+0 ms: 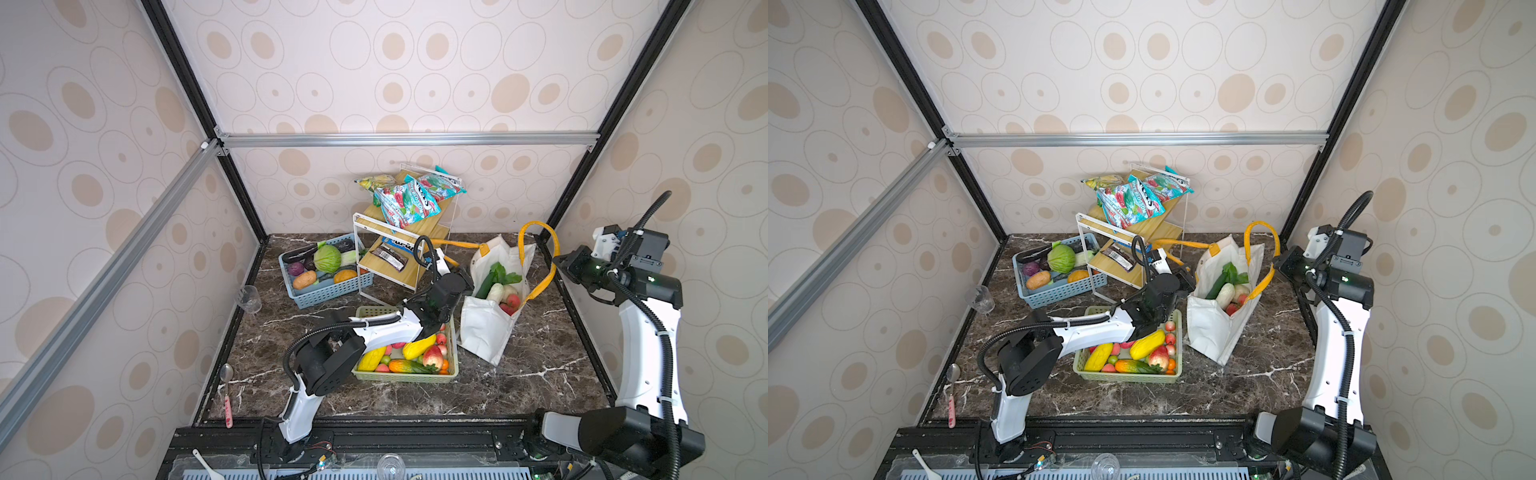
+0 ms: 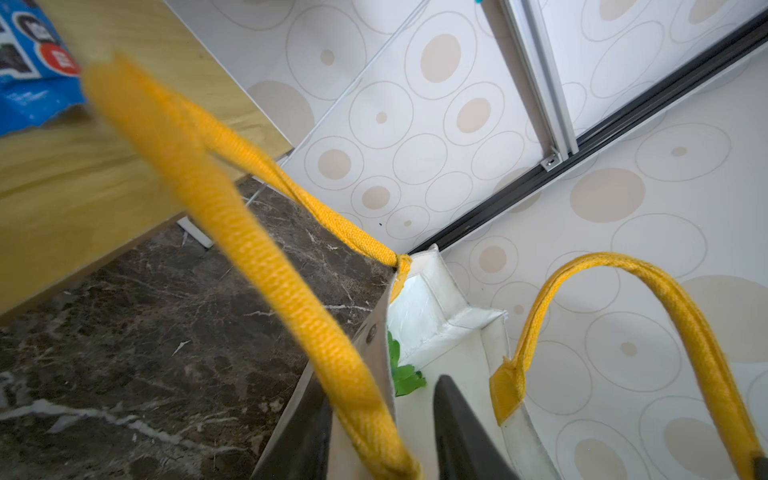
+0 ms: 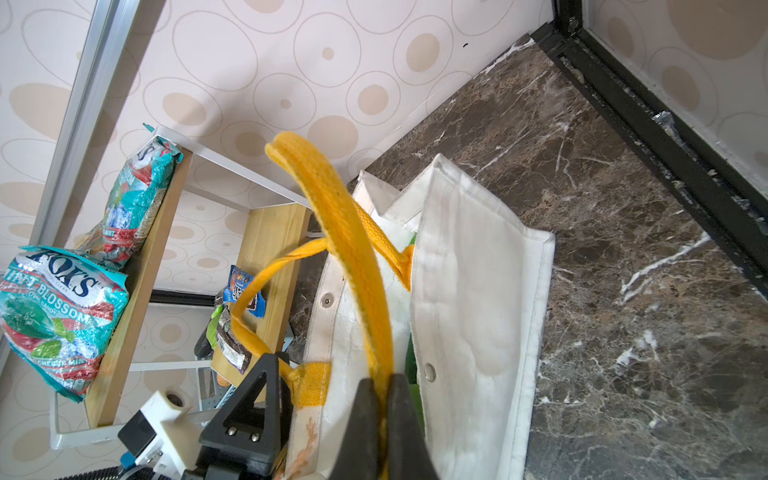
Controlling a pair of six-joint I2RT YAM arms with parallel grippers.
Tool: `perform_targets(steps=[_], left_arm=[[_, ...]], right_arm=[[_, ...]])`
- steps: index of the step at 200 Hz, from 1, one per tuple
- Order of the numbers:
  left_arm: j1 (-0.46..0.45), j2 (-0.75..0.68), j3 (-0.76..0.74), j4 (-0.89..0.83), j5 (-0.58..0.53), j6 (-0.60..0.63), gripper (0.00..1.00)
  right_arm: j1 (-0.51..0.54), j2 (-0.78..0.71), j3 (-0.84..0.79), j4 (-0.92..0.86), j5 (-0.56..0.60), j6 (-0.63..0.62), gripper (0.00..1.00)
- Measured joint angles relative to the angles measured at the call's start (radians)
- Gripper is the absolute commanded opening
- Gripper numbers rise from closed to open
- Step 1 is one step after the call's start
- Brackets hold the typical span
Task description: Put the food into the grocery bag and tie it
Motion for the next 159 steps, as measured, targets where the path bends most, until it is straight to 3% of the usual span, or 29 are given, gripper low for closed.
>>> perform_targets(steps=[28,85,159], left_arm=[[-0.014,0.000,0.045,0.006,-0.012,0.104,0.32],[-0.074,0.024,0.195,0.014,-0.024,0.347,0.44],[-0.071,0.160,0.426,-0.107,-0.008,0.519,0.49]], right_arm=[[-0.012,0.000,-0.008,0.001,0.005,0.007,0.05],[-0.013,0.000,-0.016,0.002,-0.024,0.010,0.05],[-0.013,0.000,-0.028,0.002,-0.055,0.010,0.05]])
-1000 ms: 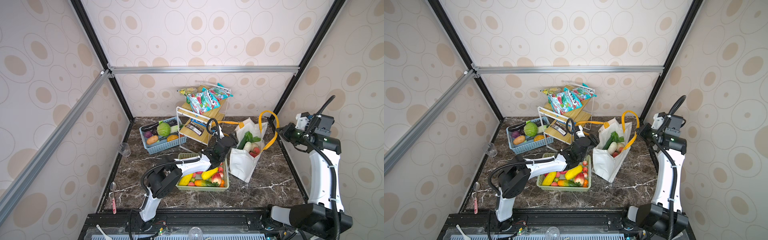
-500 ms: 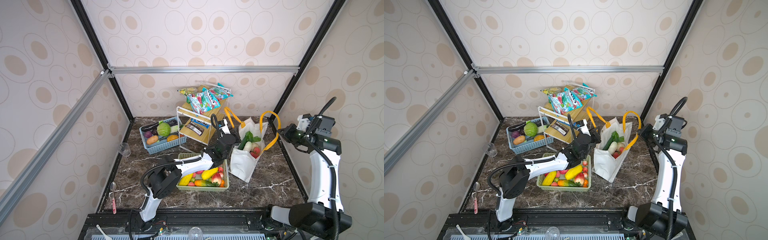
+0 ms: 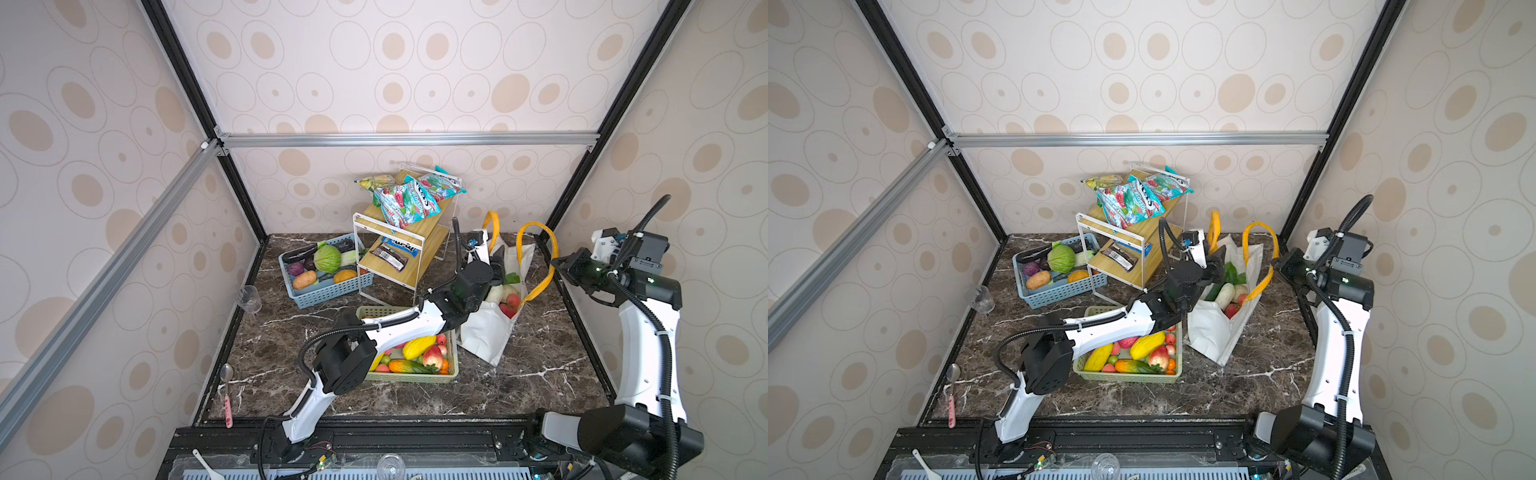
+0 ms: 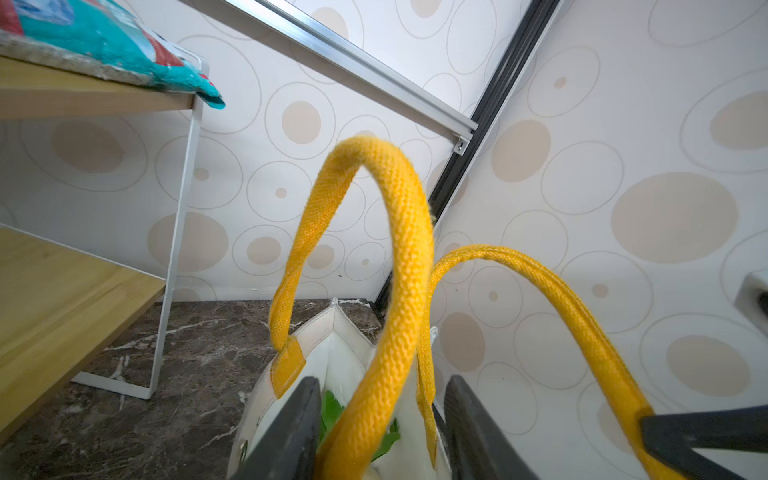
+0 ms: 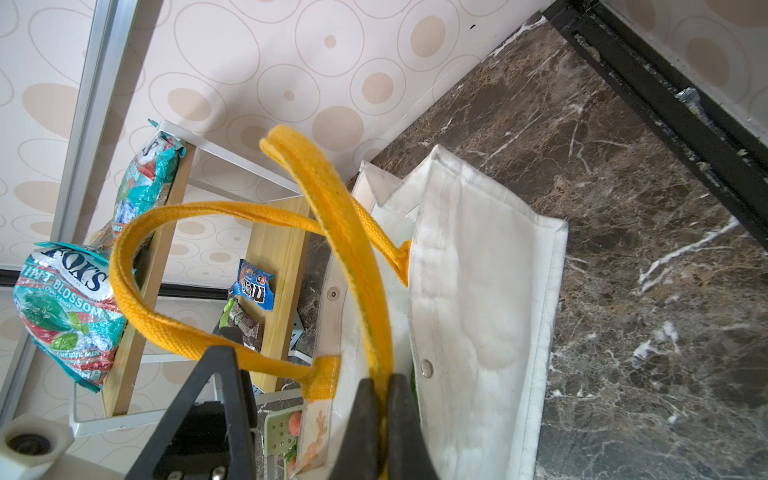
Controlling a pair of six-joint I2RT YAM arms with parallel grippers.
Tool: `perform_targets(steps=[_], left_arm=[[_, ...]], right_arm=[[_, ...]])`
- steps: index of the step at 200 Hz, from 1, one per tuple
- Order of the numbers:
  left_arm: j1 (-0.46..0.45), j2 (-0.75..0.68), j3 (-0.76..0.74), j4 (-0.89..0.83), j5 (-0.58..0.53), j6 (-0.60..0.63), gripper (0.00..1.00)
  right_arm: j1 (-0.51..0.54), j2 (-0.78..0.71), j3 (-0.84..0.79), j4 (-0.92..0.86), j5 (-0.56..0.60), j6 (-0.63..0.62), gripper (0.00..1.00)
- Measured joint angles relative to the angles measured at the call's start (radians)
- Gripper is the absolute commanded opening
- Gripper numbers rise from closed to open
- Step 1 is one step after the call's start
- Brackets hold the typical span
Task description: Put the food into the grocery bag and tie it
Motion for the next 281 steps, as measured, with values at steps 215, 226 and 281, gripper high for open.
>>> perform_targets(steps=[215,226,281], left_arm=[[0.045,-0.061,0.060,-0.098,0.338,0.320,0.32],[0.049,-0.080,0.053,-0.104,0.365,0.332,0.34],[0.154,-0.066,0.109,-0.159,0.612,0.303,0.40]], right_arm=[[0.124,-0.047,-0.144,0.182,-0.247,0.041,0.07],[0.134,-0.047,-0.151,0.190,-0.260,0.036,0.07],[0.174,-0.050,-0.249,0.307,-0.330,0.020,0.10]])
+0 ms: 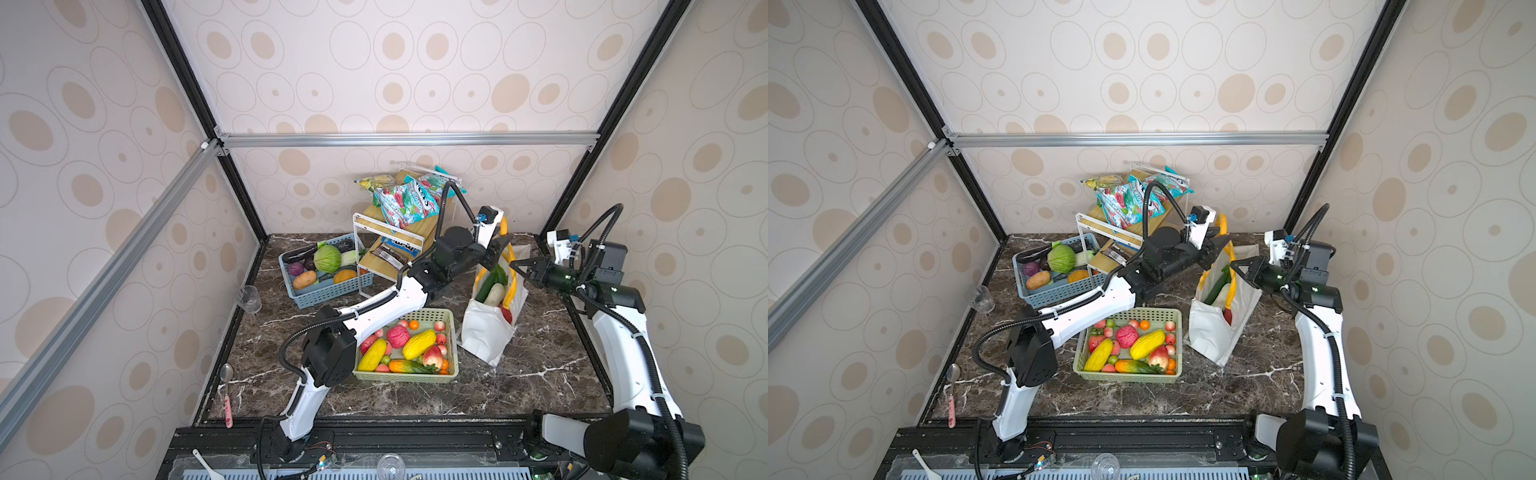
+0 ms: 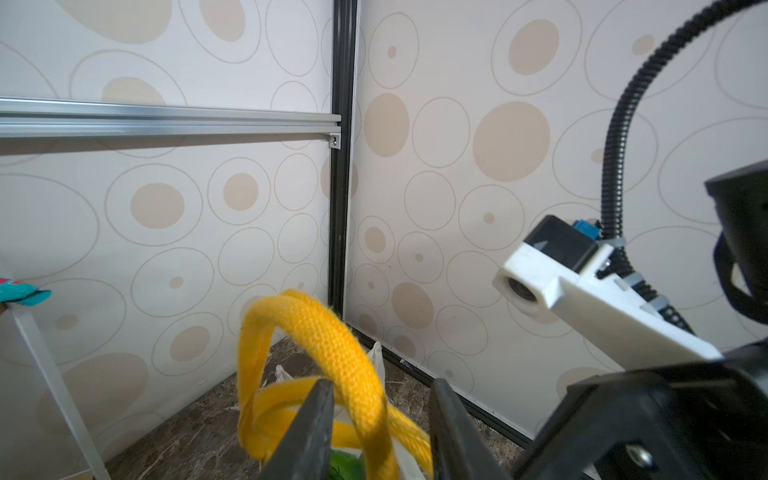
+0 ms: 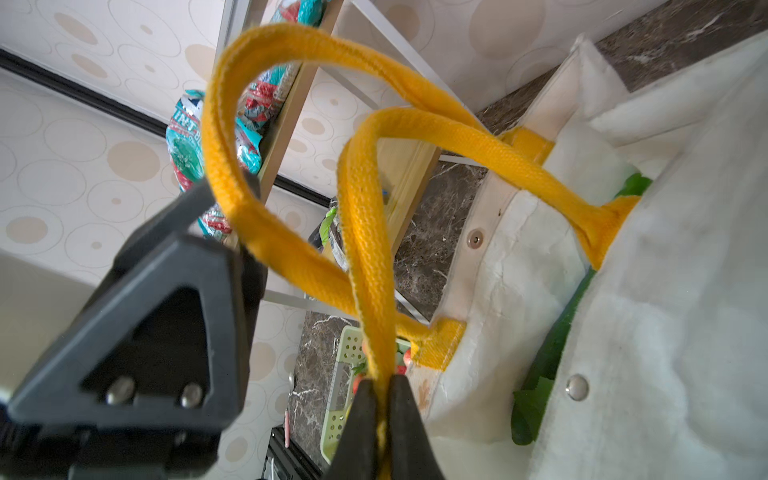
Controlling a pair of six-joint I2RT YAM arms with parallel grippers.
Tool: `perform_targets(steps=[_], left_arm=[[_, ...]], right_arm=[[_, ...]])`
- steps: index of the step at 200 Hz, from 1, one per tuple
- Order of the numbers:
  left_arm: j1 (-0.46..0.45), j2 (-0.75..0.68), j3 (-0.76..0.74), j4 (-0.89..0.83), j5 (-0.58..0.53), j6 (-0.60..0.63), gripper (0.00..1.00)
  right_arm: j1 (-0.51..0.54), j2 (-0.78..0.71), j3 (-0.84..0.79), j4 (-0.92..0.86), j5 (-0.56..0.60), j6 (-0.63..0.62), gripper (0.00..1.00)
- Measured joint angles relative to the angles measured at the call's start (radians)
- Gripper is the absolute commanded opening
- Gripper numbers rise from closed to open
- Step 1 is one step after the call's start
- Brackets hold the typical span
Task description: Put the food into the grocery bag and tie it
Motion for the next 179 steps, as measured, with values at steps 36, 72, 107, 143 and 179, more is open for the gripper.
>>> perform_targets(steps=[36,72,107,143,179], left_arm=[[0.065,0.069,0.105,-0.054,0.119,-0.032,0.41],[0.077,0.092,0.156,-0.104,0.209,-0.048,0.42],[0.079,0.096,0.181,-0.153,0.301,-0.043,0.42],[0.081,0.096,0.197,-0.209,0.355,-0.016,0.41],[0.087,0.096,0.204,-0.251,0.401,0.014,0.38]], right_arm=[[0.012,-0.006,-0.043,0.076,-0.065,-0.032,0.10],[0.012,-0.015,-0.066,0.154,-0.113,-0.066,0.13],[0.012,-0.004,-0.061,0.193,-0.148,-0.080,0.14],[0.014,0.051,-0.028,0.196,-0.168,-0.094,0.18],[0.027,0.090,-0.011,0.204,-0.170,-0.086,0.27]])
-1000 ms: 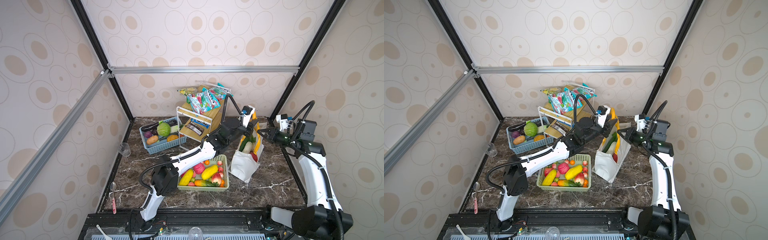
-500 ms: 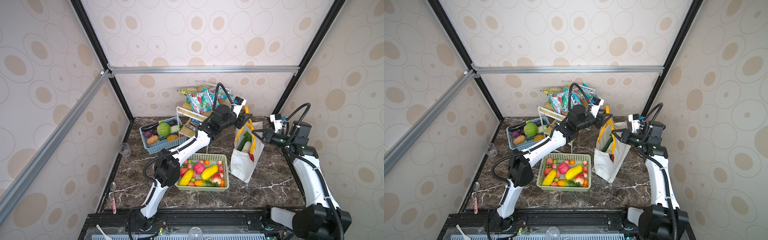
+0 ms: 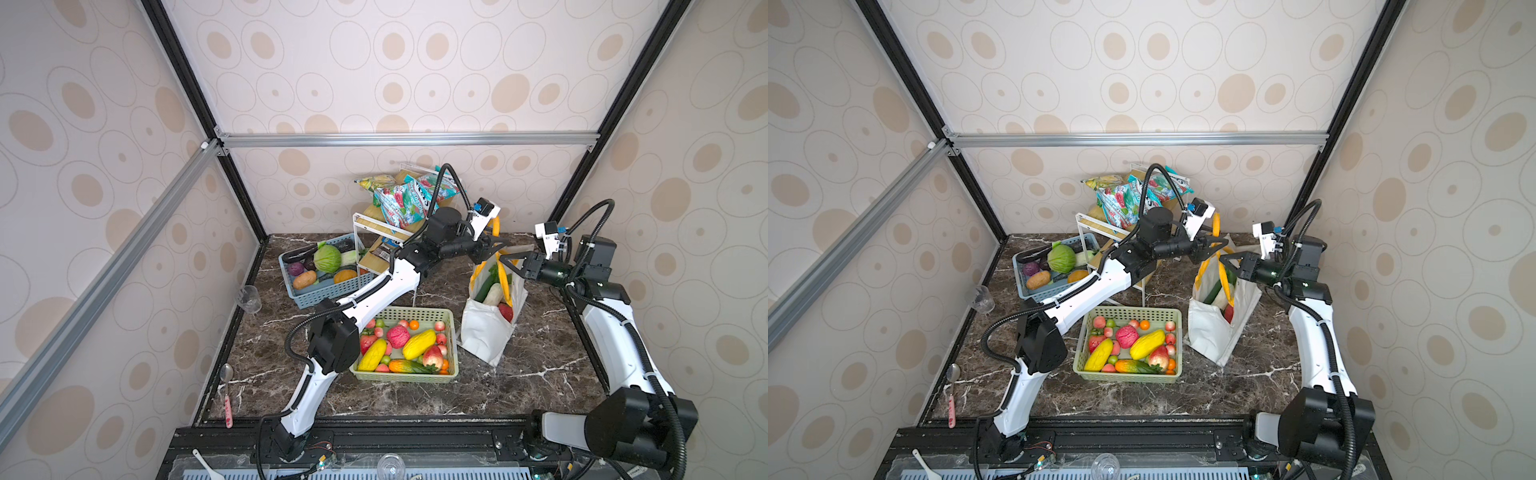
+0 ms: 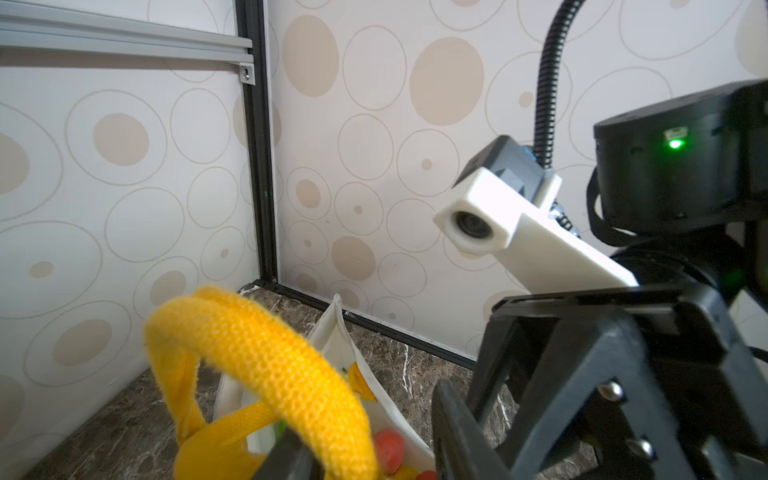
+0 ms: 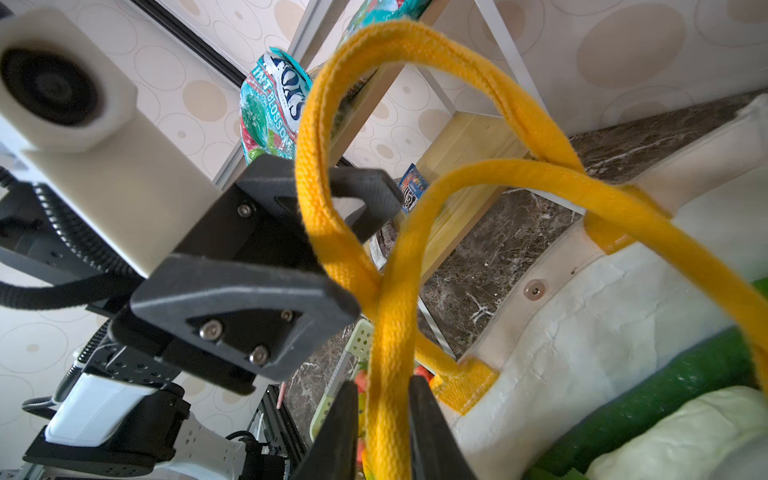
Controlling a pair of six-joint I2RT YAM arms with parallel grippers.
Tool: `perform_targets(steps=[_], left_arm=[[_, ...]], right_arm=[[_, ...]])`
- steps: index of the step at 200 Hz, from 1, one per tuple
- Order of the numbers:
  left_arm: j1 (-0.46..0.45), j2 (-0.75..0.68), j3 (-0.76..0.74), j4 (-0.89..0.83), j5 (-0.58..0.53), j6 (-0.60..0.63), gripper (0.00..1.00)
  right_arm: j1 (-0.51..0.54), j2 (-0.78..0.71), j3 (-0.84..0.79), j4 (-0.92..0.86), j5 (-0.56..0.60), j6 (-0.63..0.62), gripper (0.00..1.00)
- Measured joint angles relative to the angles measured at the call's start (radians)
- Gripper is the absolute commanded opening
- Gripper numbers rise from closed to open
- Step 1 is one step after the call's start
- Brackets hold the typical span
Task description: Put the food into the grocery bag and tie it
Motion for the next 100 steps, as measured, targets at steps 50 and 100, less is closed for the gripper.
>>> perform_targets(steps=[50,100], left_arm=[[0.005,0.000,0.026,-0.031,0.036,0.003,0.38],[0.006,0.000,0.032,-0.054,0.046,-0.001,0.37]], right_arm=[[0.004,-0.005,0.008,0.029,0.009,0.016,0.37],[-0.037,-0.118,-0.087,0.147,0.040,0.037,0.40]])
